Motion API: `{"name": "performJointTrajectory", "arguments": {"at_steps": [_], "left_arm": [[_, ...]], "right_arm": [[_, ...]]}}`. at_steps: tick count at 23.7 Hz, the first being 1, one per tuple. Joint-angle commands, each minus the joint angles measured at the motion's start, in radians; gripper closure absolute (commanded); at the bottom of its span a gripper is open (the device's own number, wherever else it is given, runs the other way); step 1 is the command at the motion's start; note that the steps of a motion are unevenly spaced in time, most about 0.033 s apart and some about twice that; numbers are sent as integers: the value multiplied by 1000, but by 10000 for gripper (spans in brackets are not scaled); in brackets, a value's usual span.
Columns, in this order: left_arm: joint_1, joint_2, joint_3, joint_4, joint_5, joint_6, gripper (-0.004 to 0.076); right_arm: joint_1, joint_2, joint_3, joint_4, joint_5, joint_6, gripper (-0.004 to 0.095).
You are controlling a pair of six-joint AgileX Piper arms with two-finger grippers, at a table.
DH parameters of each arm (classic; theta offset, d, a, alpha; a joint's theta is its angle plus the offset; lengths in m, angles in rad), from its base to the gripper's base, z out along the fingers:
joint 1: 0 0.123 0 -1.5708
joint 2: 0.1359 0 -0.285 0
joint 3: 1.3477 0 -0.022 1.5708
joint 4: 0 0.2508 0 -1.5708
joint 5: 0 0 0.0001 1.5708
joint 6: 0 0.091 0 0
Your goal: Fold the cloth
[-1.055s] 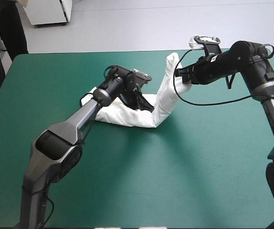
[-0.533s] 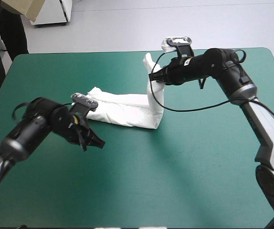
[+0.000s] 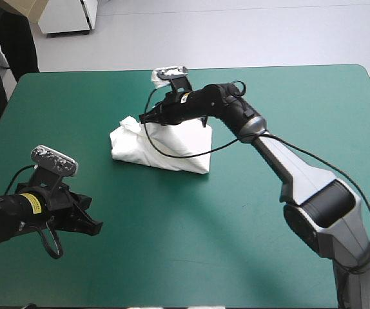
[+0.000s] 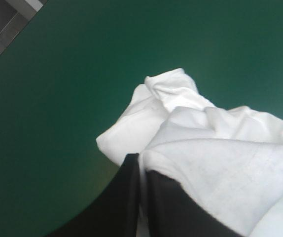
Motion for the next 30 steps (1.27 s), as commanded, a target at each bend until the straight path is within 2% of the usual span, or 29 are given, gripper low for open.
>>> {"name": "performJointTrajectory", "arguments": {"at_steps": [1,4,8,9,10,12,13,15,22,24,30], "left_arm": [[-2,7,-22,-46,-21,-29,746],[-2,21,-22,-87,-34,-36,746],[-2,23,-22,-88,-32,-56,746],[-2,23,-22,-98,-32,-56,746],[-2,23,-22,-98,-32,-58,746],[-2,23,-22,-108,-32,-60,746],[-2,23,-22,-110,-32,-63,746],[-2,23,-22,-118,-32,-63,746],[-2,23,-22,-121,-32,-65,746],[-2,23,-22,-123,-32,-67,746],[-2,23,-22,-154,-32,-67,746]], "right_arm": [[42,51,-151,50,-26,4,924],[83,205,-269,124,22,7,924],[103,281,-303,143,41,7,919],[103,281,-304,142,41,4,889],[103,279,-308,142,41,-1,847],[101,279,-344,142,64,-1,662],[100,279,-370,142,97,7,530],[100,279,-423,81,187,74,435],[89,279,-564,-129,387,150,440],[71,279,-593,-130,474,154,439],[-14,230,-600,-94,484,176,439]]}}
